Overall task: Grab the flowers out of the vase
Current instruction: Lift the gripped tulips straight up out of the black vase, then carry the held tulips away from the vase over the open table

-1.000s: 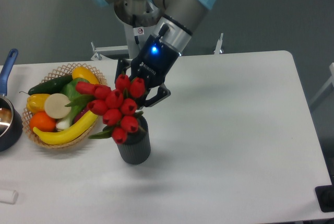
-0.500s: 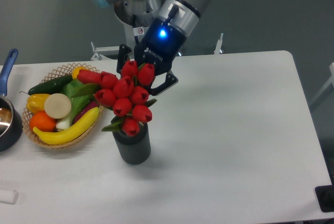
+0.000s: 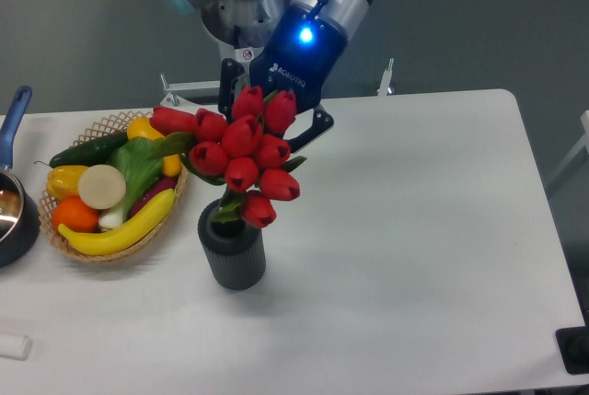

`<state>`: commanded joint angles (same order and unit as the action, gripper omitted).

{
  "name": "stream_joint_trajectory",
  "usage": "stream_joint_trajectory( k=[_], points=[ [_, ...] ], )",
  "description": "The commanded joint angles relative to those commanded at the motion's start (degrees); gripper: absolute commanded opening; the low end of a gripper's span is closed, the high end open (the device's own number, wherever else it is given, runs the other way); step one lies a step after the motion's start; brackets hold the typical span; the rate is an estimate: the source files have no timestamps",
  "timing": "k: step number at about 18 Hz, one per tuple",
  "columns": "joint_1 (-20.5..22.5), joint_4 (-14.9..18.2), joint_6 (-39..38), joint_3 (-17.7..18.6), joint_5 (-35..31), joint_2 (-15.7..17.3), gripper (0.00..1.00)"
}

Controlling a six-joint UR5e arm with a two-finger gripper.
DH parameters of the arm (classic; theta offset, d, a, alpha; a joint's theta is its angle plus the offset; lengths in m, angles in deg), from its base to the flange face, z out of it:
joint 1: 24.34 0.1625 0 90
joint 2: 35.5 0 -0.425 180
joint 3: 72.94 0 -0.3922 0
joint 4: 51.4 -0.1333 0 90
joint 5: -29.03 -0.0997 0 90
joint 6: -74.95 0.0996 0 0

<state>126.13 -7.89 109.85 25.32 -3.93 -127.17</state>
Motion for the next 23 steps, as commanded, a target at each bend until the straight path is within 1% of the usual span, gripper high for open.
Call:
stream_joint_trajectory(
  k=[3,7,13,17,20,23],
  points=[
    [0.4,0.0,-0.9,-0.5,0.3,0.2,0.40],
    [3.8,-0.1,0.8,-0.9,0.0,0.2,0.40],
    [9.5,0.0,11.7,-0.6,-0.2,-0.9,0.40],
    [14.3,0.0,17.8,-0.4,-0.4,-2.9,0.40],
    [16.0,0.0,22.6,-0.7,-0.6,-5.2,0.40],
    [16.5,0.0,28.7,-0.6,-0.9,-8.3,0.40]
  ],
)
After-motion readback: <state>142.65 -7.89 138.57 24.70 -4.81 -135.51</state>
